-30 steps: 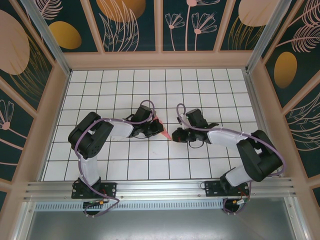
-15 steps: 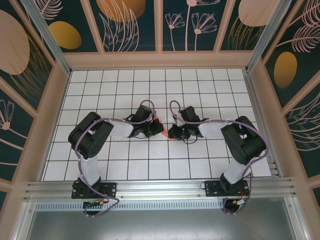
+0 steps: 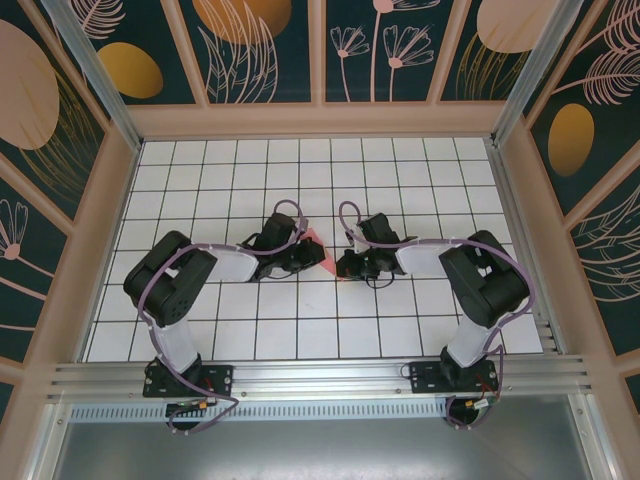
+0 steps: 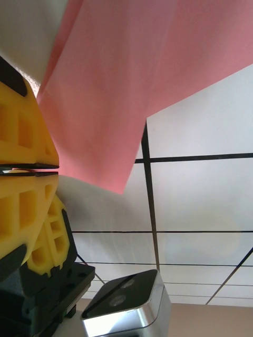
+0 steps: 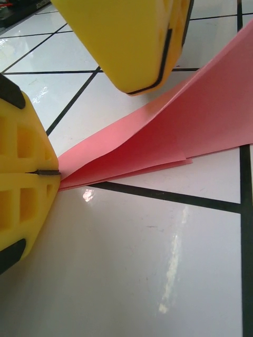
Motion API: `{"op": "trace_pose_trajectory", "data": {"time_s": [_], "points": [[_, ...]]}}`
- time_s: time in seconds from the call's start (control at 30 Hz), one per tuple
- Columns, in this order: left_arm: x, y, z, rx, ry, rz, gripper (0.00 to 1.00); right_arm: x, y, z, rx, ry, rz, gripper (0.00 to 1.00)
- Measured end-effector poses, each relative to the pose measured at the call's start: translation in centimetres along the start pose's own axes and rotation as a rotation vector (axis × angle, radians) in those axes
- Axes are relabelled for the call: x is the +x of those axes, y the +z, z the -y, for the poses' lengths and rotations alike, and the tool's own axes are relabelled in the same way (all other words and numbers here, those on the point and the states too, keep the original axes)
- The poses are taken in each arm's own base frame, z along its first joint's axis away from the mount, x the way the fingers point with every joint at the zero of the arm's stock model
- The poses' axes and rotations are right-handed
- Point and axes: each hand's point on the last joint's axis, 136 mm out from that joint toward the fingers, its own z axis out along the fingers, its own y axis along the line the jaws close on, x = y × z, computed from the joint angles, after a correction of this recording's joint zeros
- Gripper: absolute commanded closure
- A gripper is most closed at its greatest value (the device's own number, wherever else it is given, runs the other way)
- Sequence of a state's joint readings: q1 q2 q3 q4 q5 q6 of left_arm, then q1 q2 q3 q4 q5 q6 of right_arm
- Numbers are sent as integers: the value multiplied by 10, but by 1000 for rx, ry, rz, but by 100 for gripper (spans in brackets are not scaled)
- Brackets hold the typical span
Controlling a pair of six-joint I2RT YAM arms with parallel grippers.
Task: Fold a paper plane with a square sheet of paper (pick it up from the middle)
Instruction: Fold the wing for the fifth time at the center of the table.
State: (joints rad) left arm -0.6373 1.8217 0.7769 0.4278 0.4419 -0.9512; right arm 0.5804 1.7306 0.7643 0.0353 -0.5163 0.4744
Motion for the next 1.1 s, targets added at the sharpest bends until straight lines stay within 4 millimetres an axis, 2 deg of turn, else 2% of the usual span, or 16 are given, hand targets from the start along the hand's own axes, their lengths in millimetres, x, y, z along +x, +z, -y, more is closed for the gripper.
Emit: {"op": "trace_pose_trajectory", "data": {"time_s": [0.23, 0.43, 0.93, 1.1], "points": [[14, 6, 6, 17, 18, -32, 88, -2, 2, -1, -6, 10, -1, 100], [27, 16, -4, -2, 12, -74, 88, -3, 2, -2, -7, 13, -2, 100], [23, 21, -9, -92, -5, -68, 90, -1, 2, 0, 7, -5, -4, 100], [16, 19, -12, -132, -7, -36, 89, -2, 2, 0, 17, -29, 3, 100]]}}
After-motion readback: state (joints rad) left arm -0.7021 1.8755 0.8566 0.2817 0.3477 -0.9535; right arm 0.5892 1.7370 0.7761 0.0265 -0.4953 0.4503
